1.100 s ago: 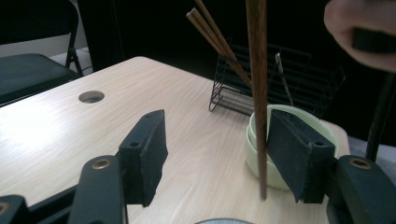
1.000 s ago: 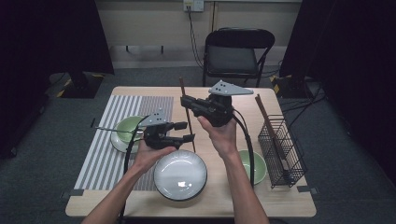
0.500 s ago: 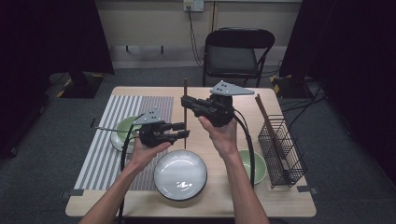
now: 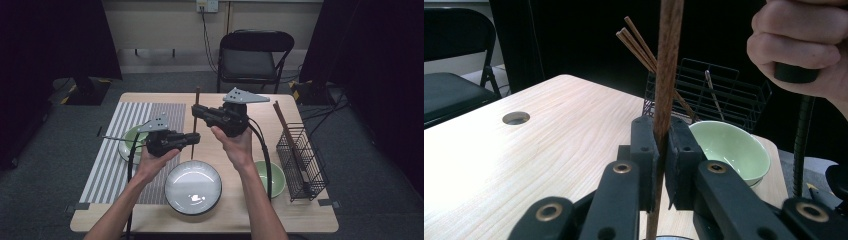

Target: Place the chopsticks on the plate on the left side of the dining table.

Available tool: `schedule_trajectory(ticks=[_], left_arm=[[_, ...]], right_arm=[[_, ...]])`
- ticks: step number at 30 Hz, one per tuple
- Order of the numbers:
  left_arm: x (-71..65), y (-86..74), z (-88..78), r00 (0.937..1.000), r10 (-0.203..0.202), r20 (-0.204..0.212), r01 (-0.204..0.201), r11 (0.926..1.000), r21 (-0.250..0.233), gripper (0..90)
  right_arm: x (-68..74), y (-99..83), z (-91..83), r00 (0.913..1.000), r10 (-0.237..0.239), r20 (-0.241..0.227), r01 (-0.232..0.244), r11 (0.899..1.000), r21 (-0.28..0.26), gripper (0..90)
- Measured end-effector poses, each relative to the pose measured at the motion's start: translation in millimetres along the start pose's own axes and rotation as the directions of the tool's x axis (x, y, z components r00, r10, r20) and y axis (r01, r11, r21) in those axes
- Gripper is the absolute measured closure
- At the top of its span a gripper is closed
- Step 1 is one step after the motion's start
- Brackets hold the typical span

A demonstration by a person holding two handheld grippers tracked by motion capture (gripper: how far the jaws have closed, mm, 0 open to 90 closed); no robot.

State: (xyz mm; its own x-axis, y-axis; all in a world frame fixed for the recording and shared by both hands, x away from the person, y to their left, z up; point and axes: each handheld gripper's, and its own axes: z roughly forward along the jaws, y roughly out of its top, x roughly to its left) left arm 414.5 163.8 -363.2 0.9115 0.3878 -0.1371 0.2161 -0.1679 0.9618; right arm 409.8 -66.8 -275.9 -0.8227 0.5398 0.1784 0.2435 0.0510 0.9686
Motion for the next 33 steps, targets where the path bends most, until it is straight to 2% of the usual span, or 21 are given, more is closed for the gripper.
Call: schedule_trajectory(ticks=[3, 5, 7, 13, 18, 21, 26, 33], left_arm=[[0.4, -0.2, 1.6, 0.9999, -0.006, 0.011, 0.006, 0.9999, -0.008, 84.2], [0.7, -0.1, 2.3, 1.0, -0.005, 0.004, 0.005, 1.0, -0.009, 82.1], [0.2, -0.3, 2.3, 0.9999, -0.002, 0.011, 0.002, 1.0, -0.008, 84.2], [-1.1, 0.0, 1.0, 0.9997, -0.008, 0.022, 0.008, 0.9999, -0.011, 84.7], [-1.6, 0.0, 0.6, 0.9993, -0.01, 0.035, 0.011, 0.9998, -0.019, 84.5], [-1.2, 0.4, -0.2, 0.9996, -0.009, 0.025, 0.009, 0.9997, -0.023, 84.4], [-0.4, 0.8, -2.3, 0.9995, -0.014, 0.029, 0.015, 0.9992, -0.037, 84.0], [0.0, 0.5, -2.7, 0.9994, -0.009, 0.033, 0.01, 0.9995, -0.031, 84.5]], right_arm=[[0.5, 1.0, 2.5, 1.0, -0.005, -0.005, 0.005, 1.0, 0.004, 84.7], [1.6, 2.0, 4.3, 0.9998, -0.008, -0.016, 0.008, 1.0, 0.002, 84.7], [2.7, 2.3, 5.4, 0.9998, -0.016, -0.014, 0.016, 1.0, 0.007, 84.7], [0.3, 1.2, 4.8, 0.9995, 0.001, -0.032, -0.001, 1.0, 0.001, 84.6], [-0.5, 1.4, 3.0, 0.9993, -0.005, -0.038, 0.006, 1.0, 0.003, 84.4], [-0.5, 2.1, 2.4, 0.999, -0.007, -0.044, 0.007, 1.0, 0.001, 84.6], [-0.8, 1.8, 2.4, 0.9991, -0.008, -0.04, 0.009, 1.0, 0.005, 84.6], [0.3, -0.1, 2.9, 0.9993, -0.008, -0.037, 0.008, 1.0, 0.006, 84.6]])
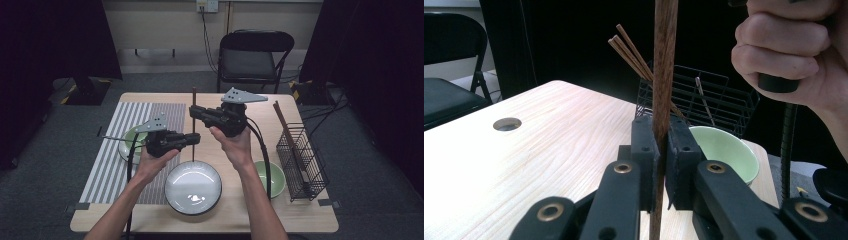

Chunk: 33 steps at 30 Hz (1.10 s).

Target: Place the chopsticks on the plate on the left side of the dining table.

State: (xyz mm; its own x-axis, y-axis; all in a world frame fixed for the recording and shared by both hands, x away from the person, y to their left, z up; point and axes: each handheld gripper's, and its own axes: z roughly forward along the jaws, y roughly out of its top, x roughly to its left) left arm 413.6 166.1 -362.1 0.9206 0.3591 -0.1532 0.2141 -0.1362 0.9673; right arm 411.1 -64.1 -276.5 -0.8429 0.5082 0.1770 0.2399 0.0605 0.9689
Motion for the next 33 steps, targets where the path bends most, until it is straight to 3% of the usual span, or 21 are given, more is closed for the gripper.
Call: schedule_trajectory(ticks=[7, 14, 22, 26, 30, 33], left_arm=[[-1.0, 0.2, 0.5, 1.0, 0.005, -0.001, -0.005, 1.0, 0.007, 84.8], [1.3, 1.0, -6.5, 0.9999, -0.01, -0.007, 0.01, 0.9998, -0.016, 84.9], [5.9, 7.5, -19.8, 0.9988, -0.011, -0.048, 0.01, 0.9997, -0.024, 84.9], [5.4, 15.3, -25.7, 0.9984, -0.009, -0.055, 0.007, 0.9994, -0.033, 84.9], [4.7, 22.0, -31.1, 0.9979, 0.012, -0.063, -0.014, 0.9992, -0.036, 84.9], [4.2, 26.7, -34.5, 0.9978, 0.005, -0.066, -0.009, 0.9989, -0.046, 84.9]], right_arm=[[0.5, 0.9, 1.5, 1.0, -0.003, -0.009, 0.004, 1.0, 0.005, 83.8], [0.3, 0.1, -0.4, 0.9999, -0.016, -0.006, 0.016, 1.0, 0.013, 63.1], [-2.7, -8.0, -13.3, 0.9996, -0.027, 0.009, 0.027, 0.999, 0.04, 48.3], [-8.7, -23.2, -19.0, 0.9992, -0.015, 0.036, 0.013, 0.998, 0.059, 49.6], [-9.6, -39.5, -21.2, 0.9991, -0.023, 0.036, 0.02, 0.996, 0.081, 53.1], [-7.3, -51.5, -18.9, 0.9995, -0.022, 0.024, 0.02, 0.994, 0.104, 56.1]])
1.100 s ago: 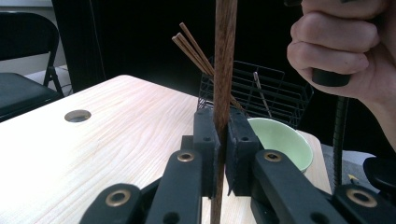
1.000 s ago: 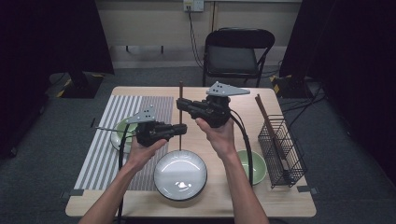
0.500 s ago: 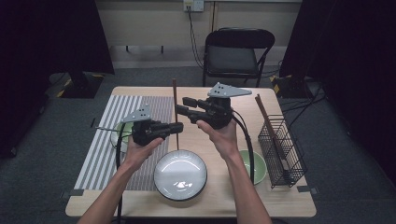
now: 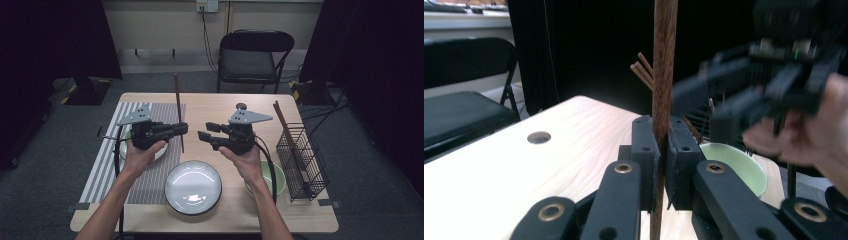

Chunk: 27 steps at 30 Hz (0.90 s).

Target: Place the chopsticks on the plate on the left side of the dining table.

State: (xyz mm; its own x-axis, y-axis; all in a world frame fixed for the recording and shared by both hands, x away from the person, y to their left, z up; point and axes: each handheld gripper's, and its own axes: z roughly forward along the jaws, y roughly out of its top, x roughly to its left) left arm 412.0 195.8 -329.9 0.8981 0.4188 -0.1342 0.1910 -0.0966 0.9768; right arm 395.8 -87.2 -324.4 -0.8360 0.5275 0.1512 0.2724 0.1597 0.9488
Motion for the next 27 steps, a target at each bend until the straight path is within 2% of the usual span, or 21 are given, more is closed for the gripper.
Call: schedule_trajectory(ticks=[2, 3, 8, 12, 14, 16, 19, 23, 25, 27], left_arm=[[0.3, 2.5, -0.4, 1.0, 0.008, 0.0, -0.008, 1.0, -0.002, 84.9], [-0.4, 3.1, 0.6, 1.0, -0.002, 0.007, 0.002, 0.9999, -0.014, 84.9], [-4.6, 5.4, 3.7, 0.9998, 0.009, 0.017, -0.009, 0.9999, -0.01, 84.9], [-7.2, 3.8, 8.5, 0.9996, 0.01, 0.028, -0.01, 0.9999, -0.004, 84.9], [-8.1, 1.7, 11.4, 0.9993, 0.01, 0.035, -0.01, 0.9999, 0.001, 84.9], [-9.0, 0.1, 13.6, 0.9988, 0.009, 0.049, -0.009, 1.0, 0.004, 84.9], [-8.5, -0.5, 14.1, 0.9991, 0.009, 0.042, -0.009, 0.9999, 0.005, 84.9], [-8.6, -1.0, 16.0, 0.9991, 0.011, 0.041, -0.011, 0.9999, 0.004, 83.4], [-8.6, 0.6, 15.4, 0.9989, 0.01, 0.045, -0.01, 0.9999, -0.012, 78.6], [-9.4, 2.6, 15.6, 0.9991, 0.019, 0.039, -0.019, 0.9998, -0.002, 83.4]], right_arm=[[2.0, -7.9, 4.8, 0.9998, -0.002, -0.02, 0.002, 1.0, 0.01, 57.8], [2.9, -11.7, 8.0, 0.9996, 0.002, -0.028, -0.002, 1.0, 0.015, 58.5], [8.3, -25.7, 28.4, 0.9972, 0.003, -0.074, 0.0, 0.999, 0.046, 62.8], [13.0, -28.0, 42.3, 0.9948, -0.011, -0.101, 0.017, 0.998, 0.054, 66.5], [14.6, -27.2, 46.8, 0.9937, -0.012, -0.112, 0.016, 0.999, 0.038, 69.4], [14.4, -26.5, 49.8, 0.9936, -0.007, -0.113, 0.011, 0.999, 0.034, 74.9], [12.8, -28.7, 51.1, 0.9939, -0.004, -0.11, 0.007, 1.0, 0.031, 85.0], [12.0, -30.6, 49.3, 0.9944, -0.003, -0.105, 0.007, 0.999, 0.035, 85.9], [12.0, -31.6, 49.7, 0.9953, -0.007, -0.096, 0.013, 0.998, 0.055, 85.9], [12.0, -33.5, 49.5, 0.9953, -0.007, -0.097, 0.012, 0.998, 0.058, 85.9]])
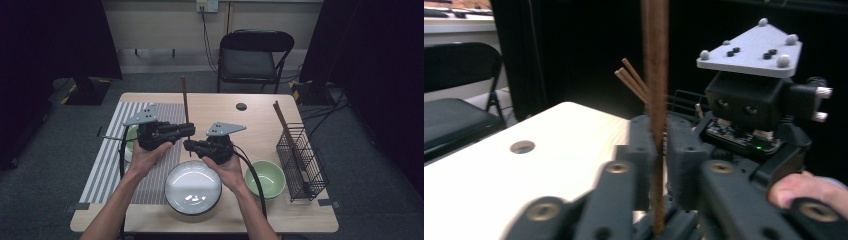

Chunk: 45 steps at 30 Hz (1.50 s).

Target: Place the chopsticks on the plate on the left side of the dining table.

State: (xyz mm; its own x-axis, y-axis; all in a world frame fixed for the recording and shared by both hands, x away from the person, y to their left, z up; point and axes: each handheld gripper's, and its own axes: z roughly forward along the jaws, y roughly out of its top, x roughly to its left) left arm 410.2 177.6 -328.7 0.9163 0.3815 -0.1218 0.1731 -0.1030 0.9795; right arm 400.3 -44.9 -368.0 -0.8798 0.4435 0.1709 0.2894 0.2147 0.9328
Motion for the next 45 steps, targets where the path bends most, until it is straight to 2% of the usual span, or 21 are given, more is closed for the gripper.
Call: schedule_trajectory(ticks=[2, 4, 6, 8, 9, 17, 20, 21, 23, 26, 29, 33, 42, 45], left_arm=[[-0.4, 0.2, 0.9, 0.9998, -0.003, 0.017, 0.003, 1.0, -0.005, 84.4], [-2.4, 0.4, 2.0, 1.0, 0.003, 0.007, -0.003, 1.0, -0.002, 84.6], [-3.2, 0.1, 4.0, 0.9999, -0.003, 0.01, 0.003, 1.0, -0.003, 84.7], [-2.2, 0.1, 3.8, 0.9999, -0.004, 0.011, 0.004, 1.0, -0.001, 84.6], [-1.7, 0.4, 2.9, 0.9997, -0.014, 0.019, 0.014, 0.9999, -0.002, 84.6], [-0.5, 1.1, 2.4, 1.0, 0.0, 0.004, 0.0, 1.0, 0.008, 82.6], [-0.7, 4.0, 3.4, 1.0, 0.008, 0.004, -0.008, 1.0, 0.002, 77.0], [-0.6, 5.6, 4.2, 0.9998, -0.001, 0.019, 0.001, 0.9999, -0.011, 73.2], [-1.4, 9.5, 6.6, 0.9997, 0.017, 0.017, -0.017, 0.9996, -0.021, 68.9], [-1.2, 13.1, 8.5, 0.9992, 0.041, -0.003, -0.041, 0.9992, 0.002, 64.1], [2.6, 12.9, 7.1, 1.0, 0.004, -0.009, -0.004, 1.0, -0.001, 63.1], [3.6, 13.0, 9.0, 0.9994, 0.02, -0.03, -0.019, 0.9997, 0.016, 61.0], [8.3, 9.3, 11.0, 0.9982, 0.004, -0.06, -0.002, 0.9997, 0.023, 54.5], [9.4, 7.7, 11.5, 0.9987, -0.013, -0.049, 0.014, 0.9997, 0.019, 52.3]], right_arm=[[0.9, -0.3, -1.2, 1.0, -0.004, 0.006, 0.004, 1.0, -0.002, 85.7], [0.8, 0.1, -2.2, 1.0, -0.003, 0.006, 0.003, 1.0, -0.013, 79.9], [0.1, 1.2, -2.7, 1.0, 0.005, -0.001, -0.005, 1.0, -0.025, 79.0], [0.4, 1.9, -3.3, 1.0, -0.001, -0.001, 0.001, 0.999, -0.034, 80.1], [0.7, 1.9, -4.0, 1.0, -0.001, -0.002, 0.001, 0.999, -0.039, 85.3], [1.9, 2.2, -7.0, 0.9998, -0.005, 0.021, 0.006, 1.0, -0.027, 86.0], [2.8, 4.1, -8.8, 0.9997, -0.013, 0.023, 0.013, 1.0, -0.016, 86.0], [2.9, 4.6, -9.4, 0.9998, -0.013, 0.017, 0.013, 1.0, -0.016, 86.0], [4.0, 5.4, -9.3, 0.9996, -0.02, 0.019, 0.02, 1.0, -0.011, 86.0], [5.7, 5.1, -10.7, 0.9995, -0.024, 0.018, 0.024, 1.0, -0.01, 86.0], [5.6, 3.6, -15.3, 0.9994, -0.021, 0.026, 0.022, 1.0, -0.015, 86.1], [5.8, 2.5, -19.8, 0.9986, -0.021, 0.048, 0.021, 1.0, -0.003, 86.1], [3.5, 2.4, -33.7, 0.9971, -0.021, 0.074, 0.021, 1.0, 0.005, 86.0], [4.1, 2.7, -37.3, 0.9965, -0.026, 0.079, 0.026, 1.0, 0.009, 86.0]])
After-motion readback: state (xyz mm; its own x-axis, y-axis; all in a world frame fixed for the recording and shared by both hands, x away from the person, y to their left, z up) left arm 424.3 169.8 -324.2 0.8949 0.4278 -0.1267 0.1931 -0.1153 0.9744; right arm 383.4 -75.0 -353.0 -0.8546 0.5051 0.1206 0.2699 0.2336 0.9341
